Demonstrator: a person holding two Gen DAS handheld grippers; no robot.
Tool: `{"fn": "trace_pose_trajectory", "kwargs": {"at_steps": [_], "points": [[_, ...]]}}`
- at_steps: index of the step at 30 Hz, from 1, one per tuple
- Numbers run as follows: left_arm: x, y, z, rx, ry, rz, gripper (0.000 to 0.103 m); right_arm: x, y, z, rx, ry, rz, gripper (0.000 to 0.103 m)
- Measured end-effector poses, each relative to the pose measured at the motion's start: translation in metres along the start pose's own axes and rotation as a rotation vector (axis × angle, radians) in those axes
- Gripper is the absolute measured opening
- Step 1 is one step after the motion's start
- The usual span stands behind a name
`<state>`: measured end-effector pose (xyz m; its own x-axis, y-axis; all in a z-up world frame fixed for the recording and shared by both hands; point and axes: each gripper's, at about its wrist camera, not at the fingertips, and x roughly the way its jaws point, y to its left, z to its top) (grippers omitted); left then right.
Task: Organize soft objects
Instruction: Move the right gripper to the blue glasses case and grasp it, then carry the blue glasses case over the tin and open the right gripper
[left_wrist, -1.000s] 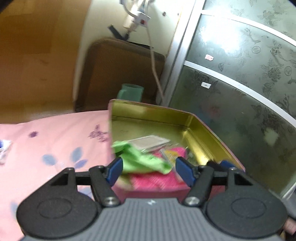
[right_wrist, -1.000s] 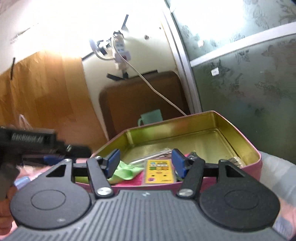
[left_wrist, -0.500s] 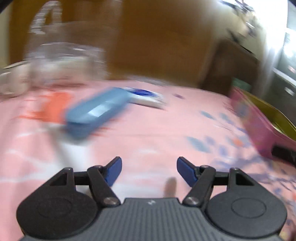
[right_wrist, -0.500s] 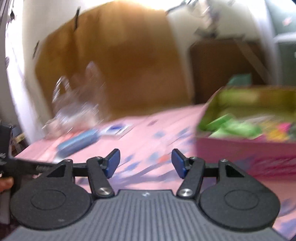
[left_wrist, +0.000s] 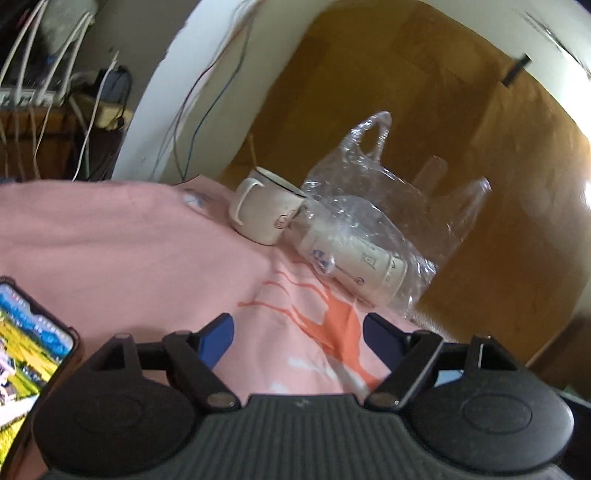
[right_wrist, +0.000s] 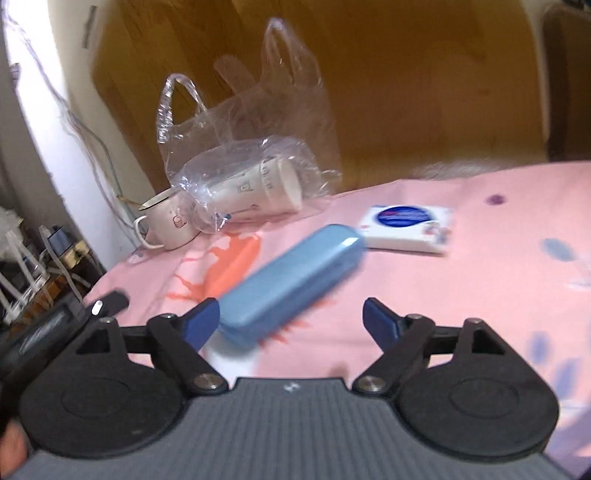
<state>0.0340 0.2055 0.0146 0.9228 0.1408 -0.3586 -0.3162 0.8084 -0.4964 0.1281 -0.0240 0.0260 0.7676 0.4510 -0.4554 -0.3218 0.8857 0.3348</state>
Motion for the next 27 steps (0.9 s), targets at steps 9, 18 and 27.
{"fn": "trace_pose_trajectory", "kwargs": {"at_steps": [9,18,27], "points": [[0.002,0.003,-0.005,0.015,0.02,0.0,0.08,0.081,0.015,0.019,0.129,0.079,-0.167,0.091],[0.004,-0.002,-0.005,0.042,0.034,0.0,0.081,0.087,0.028,0.007,-0.181,0.101,-0.234,0.057],[0.005,-0.021,-0.013,0.174,0.043,-0.015,0.087,0.036,-0.011,-0.009,-0.259,0.105,-0.178,0.057]]}}
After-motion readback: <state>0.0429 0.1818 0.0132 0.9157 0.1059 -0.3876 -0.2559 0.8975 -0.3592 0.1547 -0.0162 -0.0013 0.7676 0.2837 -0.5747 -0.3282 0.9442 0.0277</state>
